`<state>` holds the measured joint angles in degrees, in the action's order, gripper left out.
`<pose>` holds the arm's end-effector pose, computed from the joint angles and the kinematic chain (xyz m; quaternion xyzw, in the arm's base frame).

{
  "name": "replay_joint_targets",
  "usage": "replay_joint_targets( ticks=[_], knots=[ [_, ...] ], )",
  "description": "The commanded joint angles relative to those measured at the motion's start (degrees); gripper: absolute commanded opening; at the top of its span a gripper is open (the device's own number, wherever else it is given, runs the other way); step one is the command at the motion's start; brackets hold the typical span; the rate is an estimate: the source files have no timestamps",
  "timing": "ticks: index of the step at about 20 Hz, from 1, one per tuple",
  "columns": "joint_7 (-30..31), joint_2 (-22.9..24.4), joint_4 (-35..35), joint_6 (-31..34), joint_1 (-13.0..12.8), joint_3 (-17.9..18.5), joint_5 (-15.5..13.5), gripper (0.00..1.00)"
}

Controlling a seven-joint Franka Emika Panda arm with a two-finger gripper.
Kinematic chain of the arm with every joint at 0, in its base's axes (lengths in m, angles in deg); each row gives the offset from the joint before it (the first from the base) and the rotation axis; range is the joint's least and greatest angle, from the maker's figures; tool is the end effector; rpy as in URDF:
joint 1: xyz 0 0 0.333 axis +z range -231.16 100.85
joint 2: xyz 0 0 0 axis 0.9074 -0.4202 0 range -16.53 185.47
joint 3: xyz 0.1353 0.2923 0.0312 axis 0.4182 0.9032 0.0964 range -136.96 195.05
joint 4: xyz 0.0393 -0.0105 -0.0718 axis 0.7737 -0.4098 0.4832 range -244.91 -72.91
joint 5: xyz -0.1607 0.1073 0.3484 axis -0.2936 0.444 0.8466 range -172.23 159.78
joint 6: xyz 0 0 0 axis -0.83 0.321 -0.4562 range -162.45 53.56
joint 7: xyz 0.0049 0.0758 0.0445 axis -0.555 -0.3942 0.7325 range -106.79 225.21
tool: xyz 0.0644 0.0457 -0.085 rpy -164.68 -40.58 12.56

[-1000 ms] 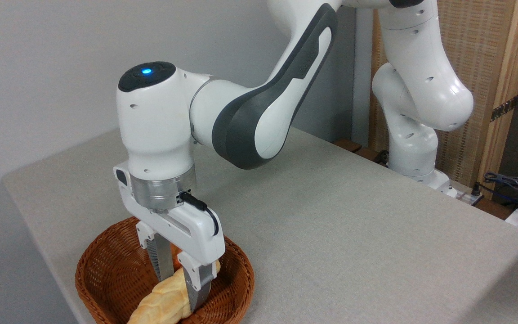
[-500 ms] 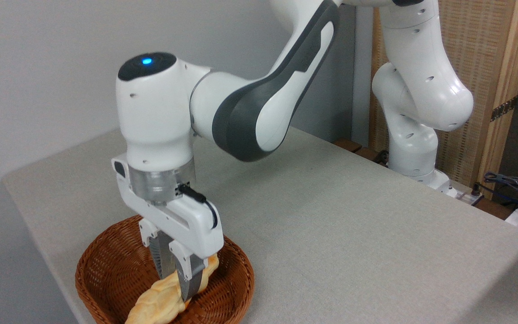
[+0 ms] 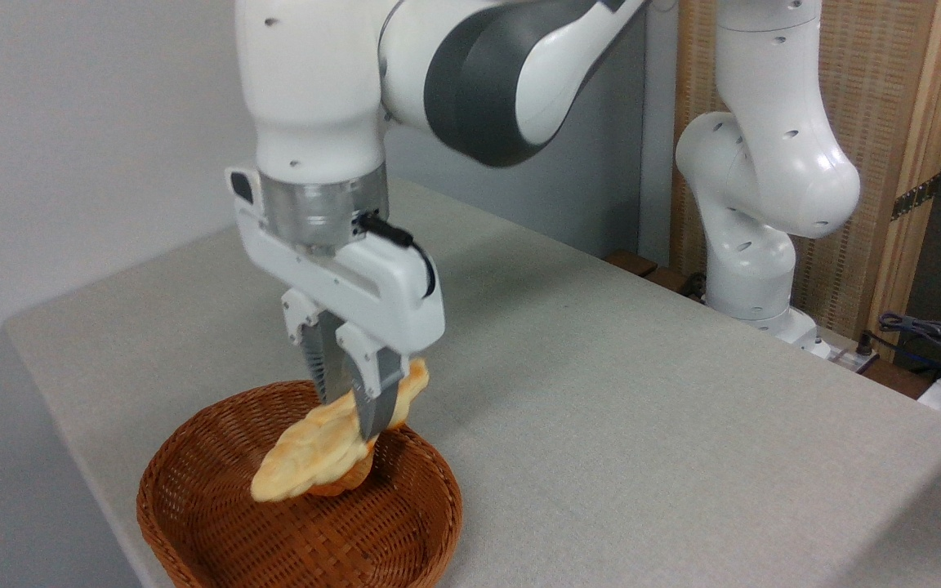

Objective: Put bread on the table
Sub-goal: 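Lift the bread out of the basket and carry it beside the basket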

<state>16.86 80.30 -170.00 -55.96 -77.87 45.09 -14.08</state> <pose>0.5976 0.0193 0.5181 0.9470 -0.3151 0.0491 0.0395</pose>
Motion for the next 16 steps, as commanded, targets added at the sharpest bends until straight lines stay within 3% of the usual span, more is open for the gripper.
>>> replay_joint_targets(
  ticks=[1,5,10,11,13,14,16],
  knots=[
    [-1.59,3.1,-0.42,7.68,-0.12,0.21,-1.47,0.42],
    [-2.38,7.58,-3.57,12.97,-0.2,0.21,-1.47,0.45],
    [-3.0,14.0,-12.53,12.98,-0.47,0.12,-1.03,0.52],
    [-3.0,14.36,-13.94,12.97,-0.47,0.12,-0.94,0.59],
    [-3.0,14.89,-16.58,12.97,-0.56,0.12,-0.85,0.94],
    [-3.0,14.89,-17.2,12.97,-0.47,0.12,-0.85,1.0],
    [-3.0,14.45,-17.21,12.8,-0.64,0.12,-0.85,1.0]
  ],
)
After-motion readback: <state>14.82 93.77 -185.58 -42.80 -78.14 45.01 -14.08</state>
